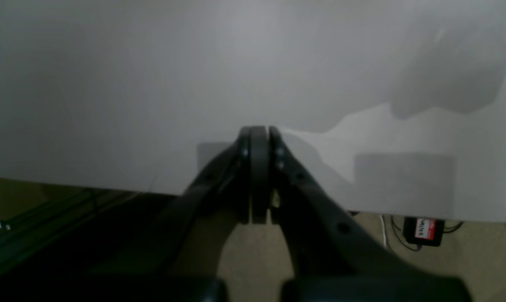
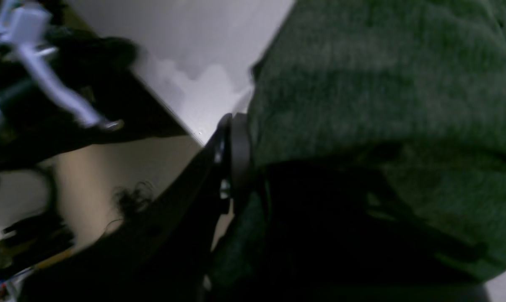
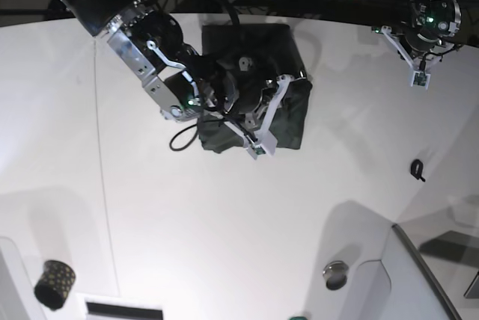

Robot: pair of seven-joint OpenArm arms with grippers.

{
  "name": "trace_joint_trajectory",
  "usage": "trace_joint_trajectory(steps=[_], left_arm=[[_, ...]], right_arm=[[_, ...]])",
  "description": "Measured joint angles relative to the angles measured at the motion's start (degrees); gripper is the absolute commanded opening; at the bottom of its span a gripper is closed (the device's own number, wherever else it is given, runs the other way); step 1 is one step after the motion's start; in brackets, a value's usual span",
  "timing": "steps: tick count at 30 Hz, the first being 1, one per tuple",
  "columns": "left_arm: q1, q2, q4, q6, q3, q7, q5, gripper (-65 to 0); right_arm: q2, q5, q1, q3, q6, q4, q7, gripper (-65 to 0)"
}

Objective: Layout the t-shirt on the table in an organized manner, then fold the t-shirt properly
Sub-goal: 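Fold the strip end held by the right gripper over toward the left gripper, then press and tuck the folded bundle with the right gripper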

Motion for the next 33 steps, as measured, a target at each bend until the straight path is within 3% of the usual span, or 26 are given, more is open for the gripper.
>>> trace_joint_trajectory(steps=[8,14,25,31,32,33], left_arm=[[1.7,0.1,0.0,0.0,0.0,-0.2,-0.2,-65.0],[4.0,-0.2,0.1,0.0,0.0,-0.2,-0.2,-65.0],[4.2,-0.2,-0.1,0.0,-0.1,-0.4,-0.2,-65.0],[4.2,0.0,-1.2,-0.2,-1.2,-0.4,-0.5,-65.0],[4.2,0.2,-1.2,-0.3,-2.5,-0.4,-0.7,-65.0],[4.2,0.3,-1.3,-0.2,-4.2,-0.4,-0.4,-65.0]], right_arm=[[-0.7,0.0,1.0,-1.6,-0.6,-5.1,4.0,-62.4],[-3.0,-0.1,2.2,-1.6,-0.6,-5.2,4.0,-41.7],[-6.7,0.5,9.8,-16.0,-0.6,-10.5,3.9,-40.1],[-0.8,-0.2,13.5,-18.7,-1.2,0.7,4.0,-40.8],[0.9,0.8,13.3,-18.3,-2.5,3.5,4.1,-41.1],[2.5,1.7,12.2,-17.3,-5.8,6.1,4.2,-43.4]])
